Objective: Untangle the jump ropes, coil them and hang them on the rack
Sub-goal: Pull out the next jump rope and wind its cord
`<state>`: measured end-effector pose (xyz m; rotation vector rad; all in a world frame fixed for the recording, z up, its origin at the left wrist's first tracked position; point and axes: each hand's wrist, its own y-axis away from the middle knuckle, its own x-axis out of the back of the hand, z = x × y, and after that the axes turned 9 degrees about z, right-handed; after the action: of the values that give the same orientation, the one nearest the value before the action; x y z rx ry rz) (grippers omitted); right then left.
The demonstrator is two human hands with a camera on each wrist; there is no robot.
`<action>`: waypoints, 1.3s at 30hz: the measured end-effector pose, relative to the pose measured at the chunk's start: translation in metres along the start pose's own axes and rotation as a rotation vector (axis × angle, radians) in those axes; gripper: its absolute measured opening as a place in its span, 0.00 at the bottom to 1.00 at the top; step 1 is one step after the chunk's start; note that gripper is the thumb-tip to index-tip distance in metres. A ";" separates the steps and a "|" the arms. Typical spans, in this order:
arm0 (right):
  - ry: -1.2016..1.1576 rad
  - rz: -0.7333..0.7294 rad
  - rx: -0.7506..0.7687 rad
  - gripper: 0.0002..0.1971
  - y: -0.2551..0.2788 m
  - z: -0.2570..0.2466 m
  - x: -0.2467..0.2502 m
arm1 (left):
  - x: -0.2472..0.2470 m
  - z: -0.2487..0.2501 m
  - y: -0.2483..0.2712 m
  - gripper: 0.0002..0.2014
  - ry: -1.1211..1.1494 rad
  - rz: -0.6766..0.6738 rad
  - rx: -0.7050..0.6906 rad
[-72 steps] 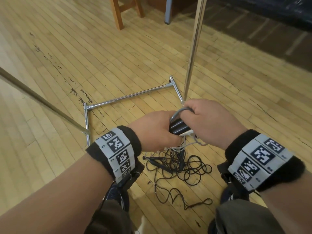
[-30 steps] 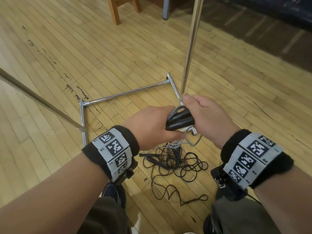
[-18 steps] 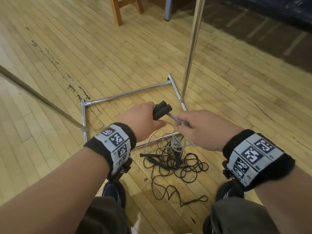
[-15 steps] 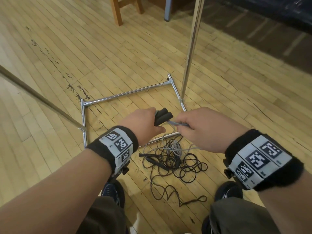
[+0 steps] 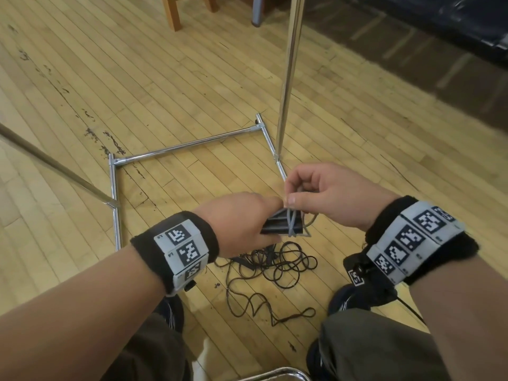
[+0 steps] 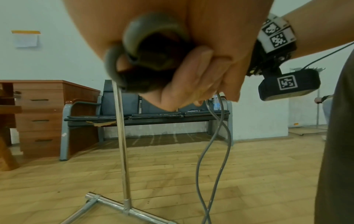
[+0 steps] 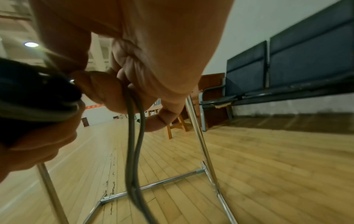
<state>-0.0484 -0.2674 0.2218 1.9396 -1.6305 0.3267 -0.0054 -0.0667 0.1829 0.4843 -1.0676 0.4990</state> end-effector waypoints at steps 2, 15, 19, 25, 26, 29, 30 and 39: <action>-0.132 0.003 -0.037 0.05 -0.001 0.006 0.001 | 0.004 0.002 0.001 0.09 0.133 0.015 -0.027; -0.008 0.072 -0.199 0.23 -0.022 -0.002 -0.048 | 0.030 -0.043 -0.005 0.09 0.440 0.521 0.475; 0.540 -0.118 0.089 0.13 -0.014 -0.031 -0.050 | 0.020 -0.066 -0.004 0.04 0.175 0.319 0.593; 0.635 -0.066 0.220 0.14 -0.011 -0.043 -0.040 | -0.008 -0.046 -0.004 0.11 -0.135 0.053 0.453; 0.569 -0.023 0.196 0.13 -0.012 -0.040 -0.035 | -0.009 -0.042 -0.003 0.10 -0.143 0.042 0.419; 0.376 0.111 0.129 0.09 -0.012 -0.022 -0.019 | -0.010 -0.029 -0.003 0.08 -0.120 0.039 0.288; 0.305 0.132 0.098 0.08 -0.011 -0.017 -0.014 | -0.009 -0.024 -0.003 0.08 -0.108 0.044 0.240; -0.243 0.119 -0.099 0.06 -0.001 0.008 0.015 | 0.001 0.008 -0.003 0.16 0.091 0.116 -0.062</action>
<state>-0.0451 -0.2838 0.2229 1.8701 -1.8841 0.0543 -0.0088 -0.0740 0.1869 0.3431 -1.0241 0.5828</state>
